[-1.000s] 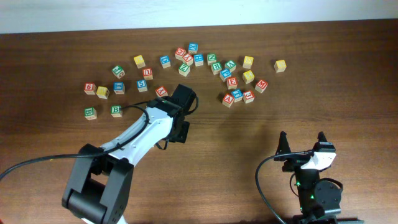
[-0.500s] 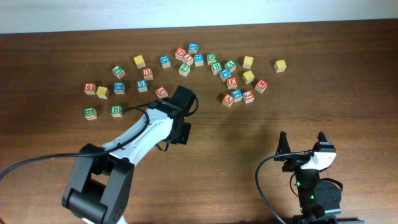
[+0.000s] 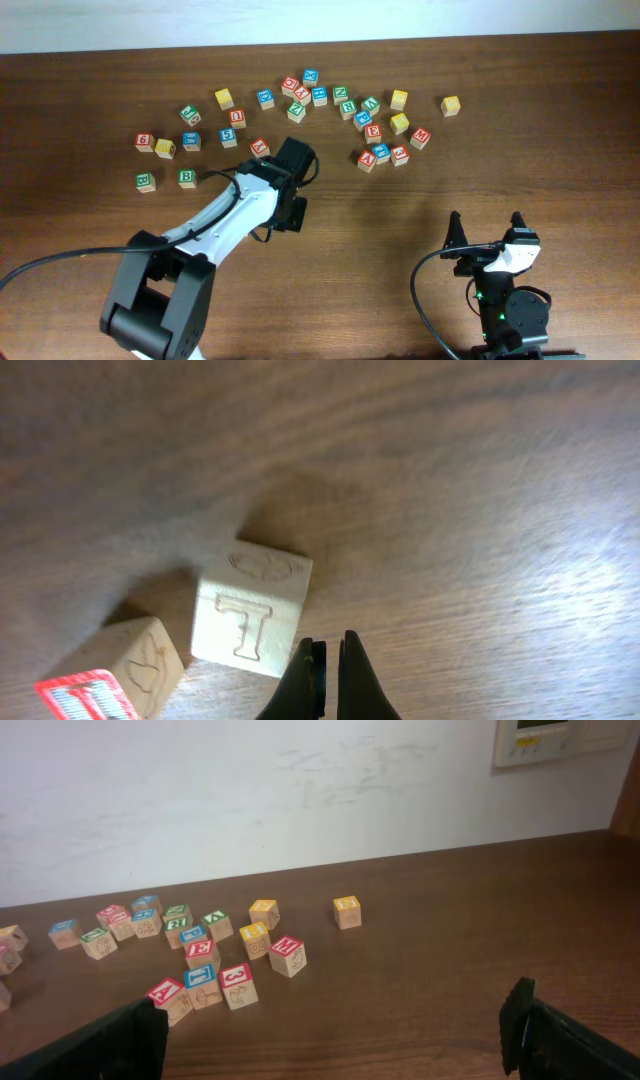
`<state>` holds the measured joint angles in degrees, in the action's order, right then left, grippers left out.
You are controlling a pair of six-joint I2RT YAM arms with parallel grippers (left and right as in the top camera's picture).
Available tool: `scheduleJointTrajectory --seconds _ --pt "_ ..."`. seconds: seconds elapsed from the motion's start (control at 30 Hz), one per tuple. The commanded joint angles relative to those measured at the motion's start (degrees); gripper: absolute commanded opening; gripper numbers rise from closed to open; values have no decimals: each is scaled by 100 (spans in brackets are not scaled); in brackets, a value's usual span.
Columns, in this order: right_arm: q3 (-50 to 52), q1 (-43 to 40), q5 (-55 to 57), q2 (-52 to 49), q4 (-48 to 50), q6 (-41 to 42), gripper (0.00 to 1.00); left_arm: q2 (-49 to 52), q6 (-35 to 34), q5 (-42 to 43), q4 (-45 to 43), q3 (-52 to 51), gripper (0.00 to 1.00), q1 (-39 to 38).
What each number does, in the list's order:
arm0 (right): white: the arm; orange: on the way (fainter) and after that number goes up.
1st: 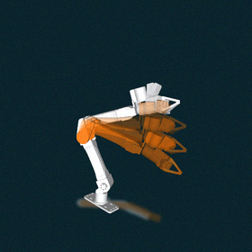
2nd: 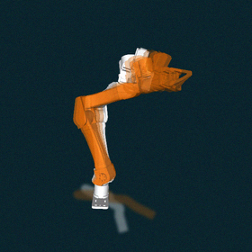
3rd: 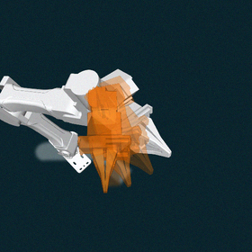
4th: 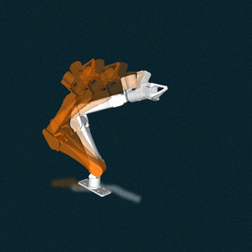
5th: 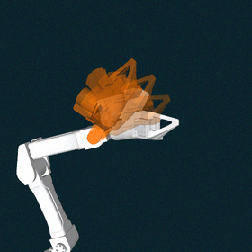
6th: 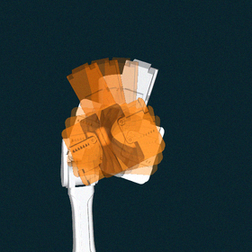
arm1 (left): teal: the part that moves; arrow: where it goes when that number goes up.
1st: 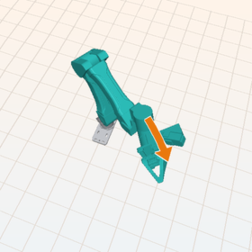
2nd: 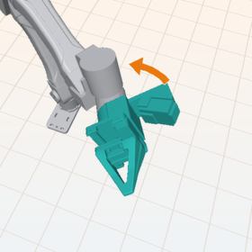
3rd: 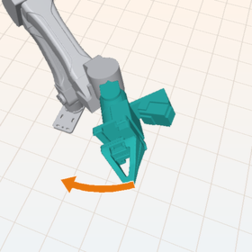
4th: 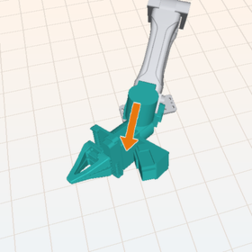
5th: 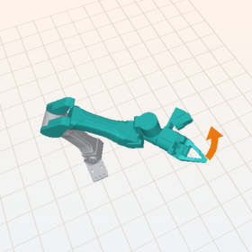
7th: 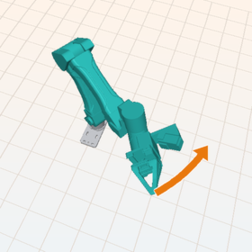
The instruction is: Spell out ICRA
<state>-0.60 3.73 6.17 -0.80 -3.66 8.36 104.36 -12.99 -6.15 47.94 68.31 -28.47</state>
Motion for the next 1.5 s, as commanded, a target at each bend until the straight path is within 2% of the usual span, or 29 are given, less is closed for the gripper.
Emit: scheduleJointTrajectory --seconds 0.0,1.1,1.17,1.27,1.33,1.47 --pt "28 -48 52 44 -46 -44 98 -162 72 -299 24 186 0 15" --pt "28 -48 52 44 -46 -44 98 -7 70 -310 -142 -175 0 15" --pt "28 -48 52 44 -46 -44 98 -7 70 -129 -166 -229 0 11" --pt "28 -48 52 44 -46 -44 98 -4 70 481 -581 -625 0 0" --pt "28 -48 52 44 -46 -44 98 -4 70 535 -942 -951 0 -44" --pt "28 -48 52 44 -44 -44 98 -7 72 538 -1073 -1084 0 -74"
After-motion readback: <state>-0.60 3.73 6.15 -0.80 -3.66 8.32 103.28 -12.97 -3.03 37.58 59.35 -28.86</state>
